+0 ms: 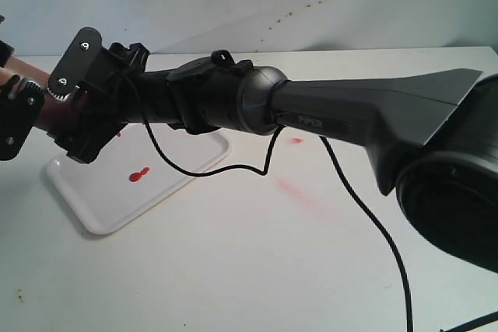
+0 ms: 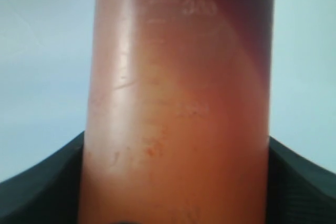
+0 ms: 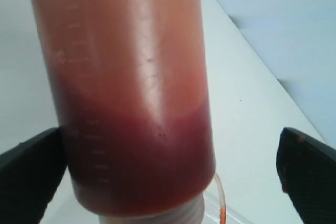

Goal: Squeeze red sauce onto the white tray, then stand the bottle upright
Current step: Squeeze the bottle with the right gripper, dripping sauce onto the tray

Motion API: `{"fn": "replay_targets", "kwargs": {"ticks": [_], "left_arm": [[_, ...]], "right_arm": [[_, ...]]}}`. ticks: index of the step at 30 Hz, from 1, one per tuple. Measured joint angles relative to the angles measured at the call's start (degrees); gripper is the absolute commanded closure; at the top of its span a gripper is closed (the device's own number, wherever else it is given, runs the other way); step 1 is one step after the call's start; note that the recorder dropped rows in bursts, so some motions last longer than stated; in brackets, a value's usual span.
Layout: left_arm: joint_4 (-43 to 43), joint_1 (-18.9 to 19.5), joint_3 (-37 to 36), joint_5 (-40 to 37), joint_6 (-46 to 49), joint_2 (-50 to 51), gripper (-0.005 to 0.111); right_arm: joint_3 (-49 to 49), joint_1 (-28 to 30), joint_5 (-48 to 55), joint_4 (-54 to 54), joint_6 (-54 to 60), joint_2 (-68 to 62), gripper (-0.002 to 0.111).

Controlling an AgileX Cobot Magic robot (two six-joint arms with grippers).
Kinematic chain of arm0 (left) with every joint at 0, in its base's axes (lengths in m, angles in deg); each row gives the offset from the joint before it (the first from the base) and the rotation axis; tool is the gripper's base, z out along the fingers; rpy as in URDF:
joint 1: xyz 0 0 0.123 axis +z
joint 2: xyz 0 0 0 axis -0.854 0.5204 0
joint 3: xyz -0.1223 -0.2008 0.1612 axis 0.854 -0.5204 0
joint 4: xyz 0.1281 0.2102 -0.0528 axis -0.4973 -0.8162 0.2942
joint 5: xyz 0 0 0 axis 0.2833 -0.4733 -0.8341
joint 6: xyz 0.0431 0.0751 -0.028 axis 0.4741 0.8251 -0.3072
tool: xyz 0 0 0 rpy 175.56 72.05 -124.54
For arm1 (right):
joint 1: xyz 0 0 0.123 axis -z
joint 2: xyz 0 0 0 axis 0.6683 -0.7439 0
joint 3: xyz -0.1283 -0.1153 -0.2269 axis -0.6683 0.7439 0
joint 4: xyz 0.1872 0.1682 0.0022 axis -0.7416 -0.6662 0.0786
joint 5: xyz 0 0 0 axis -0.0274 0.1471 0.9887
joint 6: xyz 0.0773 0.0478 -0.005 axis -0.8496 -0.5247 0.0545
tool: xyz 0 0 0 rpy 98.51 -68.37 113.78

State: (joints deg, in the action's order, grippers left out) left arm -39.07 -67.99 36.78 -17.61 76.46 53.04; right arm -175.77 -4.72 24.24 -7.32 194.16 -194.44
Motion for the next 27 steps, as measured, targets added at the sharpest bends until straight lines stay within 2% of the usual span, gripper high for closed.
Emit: {"fn": "replay_targets", "kwargs": {"ticks": [19, 27], "left_arm": [[0.00, 0.00, 0.00, 0.36, 1.50, 0.00, 0.107], [0.00, 0.00, -0.23, 0.10, 1.77, 0.12, 0.107]], "right_arm": [[0.00, -0.07, 8.36, 0.40, -0.74, 0.67, 0.003], [0.00, -0.18, 9.11, -3.15, 4.57, -0.62, 0.003]]}}
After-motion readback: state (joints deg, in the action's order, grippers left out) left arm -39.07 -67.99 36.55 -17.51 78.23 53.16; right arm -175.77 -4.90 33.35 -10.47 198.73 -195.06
